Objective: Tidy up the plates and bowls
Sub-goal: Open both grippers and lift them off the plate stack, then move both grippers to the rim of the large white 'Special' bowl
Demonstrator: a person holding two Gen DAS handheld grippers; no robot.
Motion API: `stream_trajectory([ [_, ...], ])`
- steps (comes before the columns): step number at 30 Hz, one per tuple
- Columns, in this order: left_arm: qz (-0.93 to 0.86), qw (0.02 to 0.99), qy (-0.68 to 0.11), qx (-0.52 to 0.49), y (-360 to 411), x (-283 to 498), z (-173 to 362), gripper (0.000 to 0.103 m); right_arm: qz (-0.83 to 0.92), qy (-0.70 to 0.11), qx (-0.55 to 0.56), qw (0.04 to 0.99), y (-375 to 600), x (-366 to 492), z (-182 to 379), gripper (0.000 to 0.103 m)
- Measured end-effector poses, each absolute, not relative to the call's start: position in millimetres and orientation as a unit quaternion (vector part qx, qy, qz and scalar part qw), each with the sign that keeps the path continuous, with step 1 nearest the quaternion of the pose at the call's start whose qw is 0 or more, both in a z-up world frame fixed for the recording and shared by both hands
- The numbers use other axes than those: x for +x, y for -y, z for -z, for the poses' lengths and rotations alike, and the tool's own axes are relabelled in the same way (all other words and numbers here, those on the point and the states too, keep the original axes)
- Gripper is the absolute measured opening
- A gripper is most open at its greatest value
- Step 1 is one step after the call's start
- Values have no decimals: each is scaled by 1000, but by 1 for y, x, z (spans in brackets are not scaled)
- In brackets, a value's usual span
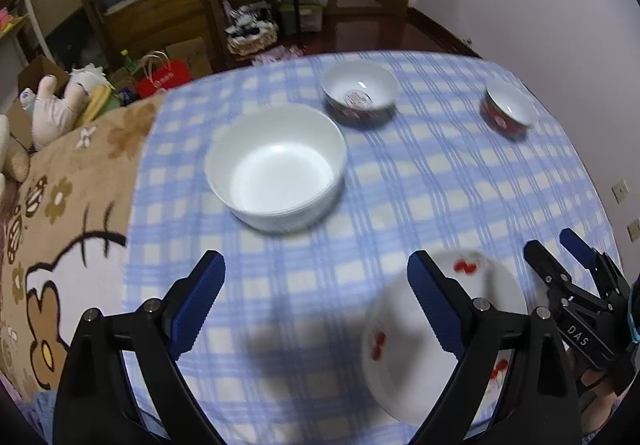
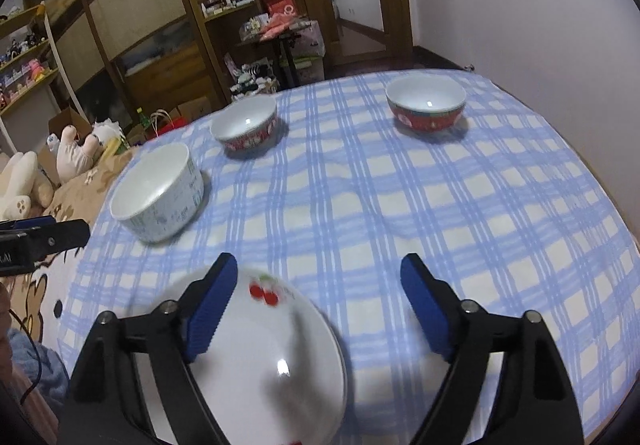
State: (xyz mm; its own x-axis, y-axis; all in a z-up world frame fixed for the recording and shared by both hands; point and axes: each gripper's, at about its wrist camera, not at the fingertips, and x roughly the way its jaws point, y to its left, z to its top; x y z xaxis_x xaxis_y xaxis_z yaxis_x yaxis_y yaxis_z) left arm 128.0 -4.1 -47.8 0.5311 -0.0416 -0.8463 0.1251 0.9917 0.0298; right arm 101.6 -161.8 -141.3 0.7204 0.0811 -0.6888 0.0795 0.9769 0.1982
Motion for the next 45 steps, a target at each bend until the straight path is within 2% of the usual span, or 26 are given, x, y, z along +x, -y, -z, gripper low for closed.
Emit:
stream_trajectory([
  [11, 9, 879, -475, 37, -35, 184, 30, 92, -34, -360, 72, 930, 138, 161, 119, 89],
  [24, 0, 868, -495, 25, -67, 226, 68, 92, -72, -369, 63, 924, 87, 222, 130, 89],
  [45, -8, 844, -537, -11, -85, 260, 128, 92, -92, -412, 83, 902, 36, 270, 170, 89],
])
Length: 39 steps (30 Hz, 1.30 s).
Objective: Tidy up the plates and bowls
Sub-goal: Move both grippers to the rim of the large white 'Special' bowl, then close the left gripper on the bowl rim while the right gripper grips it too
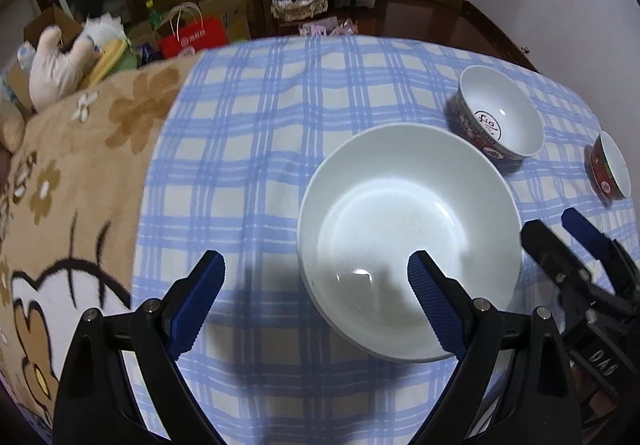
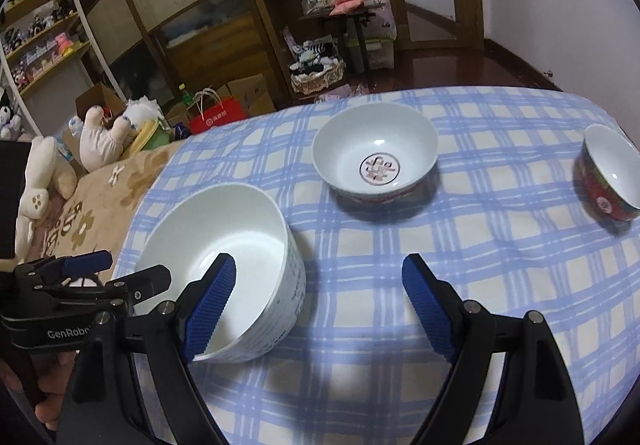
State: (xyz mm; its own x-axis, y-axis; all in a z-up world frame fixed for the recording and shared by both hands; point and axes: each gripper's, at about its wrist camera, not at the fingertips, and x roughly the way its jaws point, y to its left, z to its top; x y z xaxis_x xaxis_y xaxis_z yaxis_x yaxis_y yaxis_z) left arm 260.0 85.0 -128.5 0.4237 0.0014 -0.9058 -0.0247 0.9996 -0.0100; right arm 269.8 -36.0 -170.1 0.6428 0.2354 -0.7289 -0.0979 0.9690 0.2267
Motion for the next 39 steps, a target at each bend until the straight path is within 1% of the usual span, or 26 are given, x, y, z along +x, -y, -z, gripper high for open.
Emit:
stream_trajectory([
  [1, -5, 841, -541, -18, -87, 261, 132, 89, -90, -415, 81, 902, 34, 271, 173, 89],
  [2, -3, 839, -543, -21, -88, 262, 135, 80, -89, -419, 80, 900, 33, 272, 176, 89],
  [3, -3, 838, -545, -21, -89, 262, 136, 75, -88, -426, 78, 897, 31, 274, 180, 89],
  [5, -3, 834, -551, -21, -89, 263, 141, 58, -86, -437, 70, 892, 27, 276, 186, 89],
  [6, -1, 834, -551, -26, -90, 263, 143, 55, -85, -445, 68, 889, 25, 278, 190, 87],
  [7, -2, 835, -549, -34, -92, 263, 144, 51, -85, -449, 65, 887, 24, 279, 192, 76],
  [8, -5, 838, -544, -42, -94, 262, 145, 45, -87, -453, 66, 885, 22, 281, 194, 70],
  [10, -13, 841, -539, -57, -98, 263, 147, 37, -83, -452, 67, 885, 21, 281, 194, 66],
  [11, -15, 839, -540, -69, -100, 264, 148, 29, -84, -452, 64, 886, 20, 282, 194, 59],
  [12, -14, 837, -541, -78, -102, 265, 149, 26, -87, -451, 63, 886, 18, 282, 194, 55],
  [14, -9, 833, -544, -100, -106, 267, 153, 17, -90, -451, 58, 886, 15, 283, 194, 43],
  [17, -1, 830, -546, -116, -107, 268, 157, 14, -104, -453, 57, 884, 10, 282, 194, 29],
  [19, -3, 830, -546, -115, -107, 269, 158, 14, -103, -452, 58, 884, 8, 281, 193, 26],
  [24, -4, 828, -550, -110, -107, 270, 162, 14, -89, -454, 78, 883, 7, 280, 196, 25],
  [26, -4, 828, -550, -109, -106, 269, 161, 14, -94, -456, 88, 881, 8, 279, 197, 21],
  [28, -6, 828, -550, -110, -106, 269, 161, 14, -94, -456, 84, 881, 7, 280, 196, 20],
  [39, -8, 833, -546, -91, -99, 268, 158, 14, -105, -471, 74, 873, 7, 287, 201, 21],
])
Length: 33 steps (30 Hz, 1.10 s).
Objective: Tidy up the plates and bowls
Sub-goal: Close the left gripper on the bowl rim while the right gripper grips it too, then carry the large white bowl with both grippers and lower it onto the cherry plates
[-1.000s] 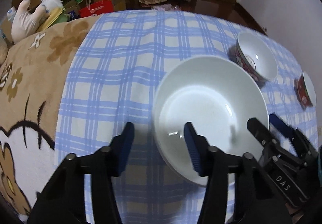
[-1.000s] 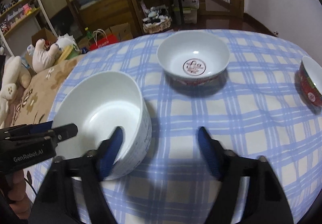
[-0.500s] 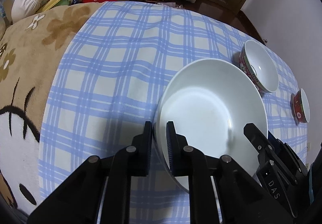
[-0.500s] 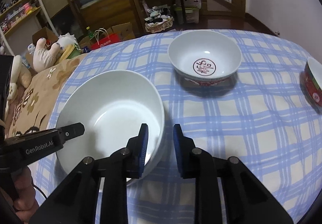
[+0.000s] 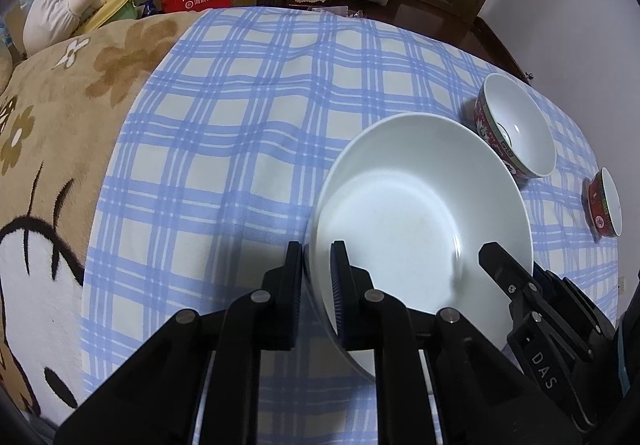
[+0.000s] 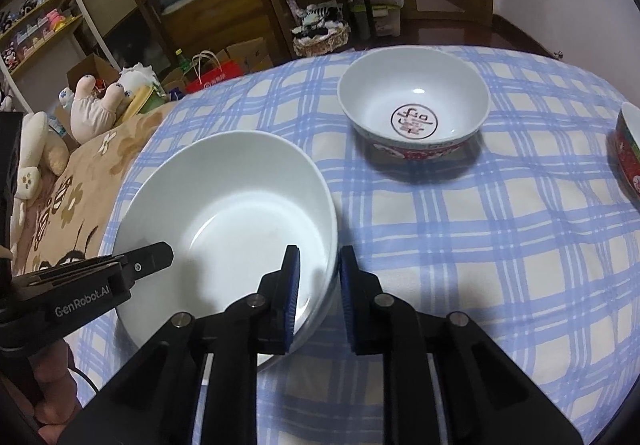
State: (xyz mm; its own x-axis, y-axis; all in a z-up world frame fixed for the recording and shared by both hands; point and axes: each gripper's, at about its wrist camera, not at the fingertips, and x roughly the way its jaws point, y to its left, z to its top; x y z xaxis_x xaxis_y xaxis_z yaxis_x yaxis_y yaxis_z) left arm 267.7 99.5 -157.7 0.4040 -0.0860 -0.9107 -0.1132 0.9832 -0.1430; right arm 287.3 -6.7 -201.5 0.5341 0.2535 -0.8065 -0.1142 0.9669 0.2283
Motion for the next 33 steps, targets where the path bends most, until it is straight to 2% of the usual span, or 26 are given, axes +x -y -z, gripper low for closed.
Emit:
stream_trajectory([
  [20, 10, 850, -517, -98, -86, 248, 125, 14, -86, -452, 94, 883, 23, 262, 182, 16],
  [33, 34, 855, -511, -84, -52, 224, 103, 14, -70, -434, 92, 894, 56, 233, 154, 15],
])
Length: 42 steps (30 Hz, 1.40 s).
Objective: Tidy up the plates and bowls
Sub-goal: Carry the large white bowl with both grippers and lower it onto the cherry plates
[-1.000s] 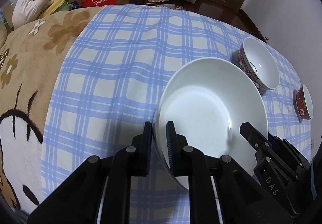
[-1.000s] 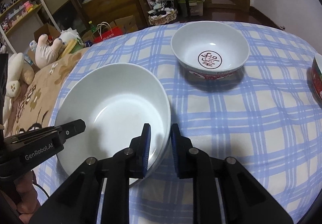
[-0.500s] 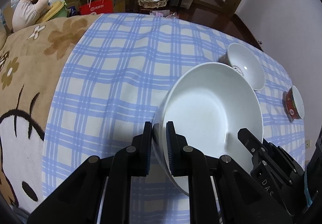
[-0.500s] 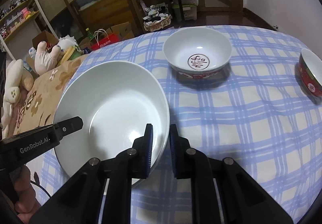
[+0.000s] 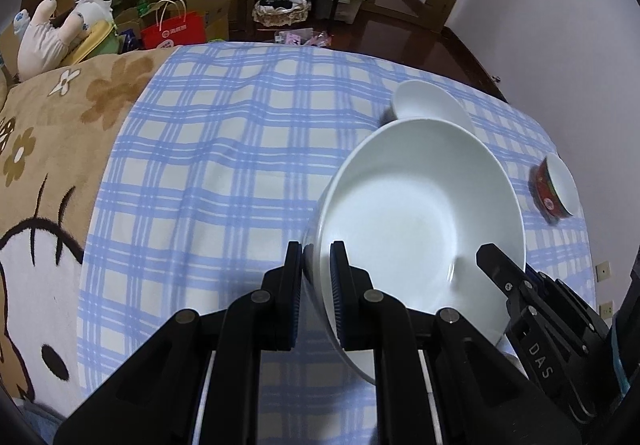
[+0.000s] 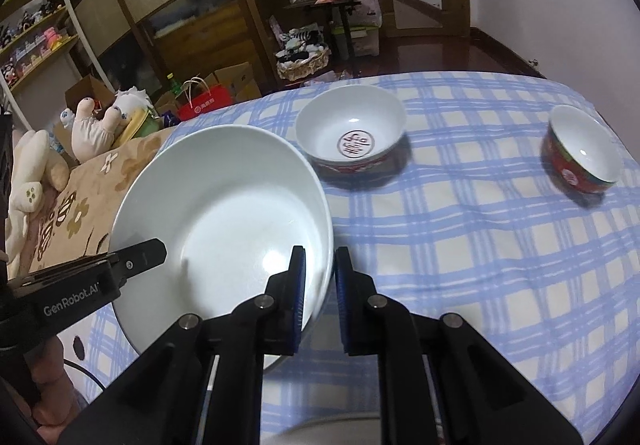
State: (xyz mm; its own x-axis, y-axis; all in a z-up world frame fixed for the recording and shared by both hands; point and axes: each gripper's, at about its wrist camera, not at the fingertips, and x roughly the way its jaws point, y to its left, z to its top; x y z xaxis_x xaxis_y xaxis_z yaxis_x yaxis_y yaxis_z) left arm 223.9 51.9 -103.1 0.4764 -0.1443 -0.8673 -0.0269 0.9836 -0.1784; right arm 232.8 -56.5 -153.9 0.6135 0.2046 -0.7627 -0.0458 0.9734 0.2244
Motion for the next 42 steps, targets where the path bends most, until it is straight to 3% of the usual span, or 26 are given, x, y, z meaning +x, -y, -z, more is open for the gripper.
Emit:
stream_trajectory([
  [18, 6, 839, -541, -63, -59, 181, 108, 14, -99, -433, 96, 891, 47, 192, 153, 15],
  [42, 33, 816, -576, -36, -60, 199, 149, 13, -85, -477, 135, 864, 50, 202, 194, 16],
])
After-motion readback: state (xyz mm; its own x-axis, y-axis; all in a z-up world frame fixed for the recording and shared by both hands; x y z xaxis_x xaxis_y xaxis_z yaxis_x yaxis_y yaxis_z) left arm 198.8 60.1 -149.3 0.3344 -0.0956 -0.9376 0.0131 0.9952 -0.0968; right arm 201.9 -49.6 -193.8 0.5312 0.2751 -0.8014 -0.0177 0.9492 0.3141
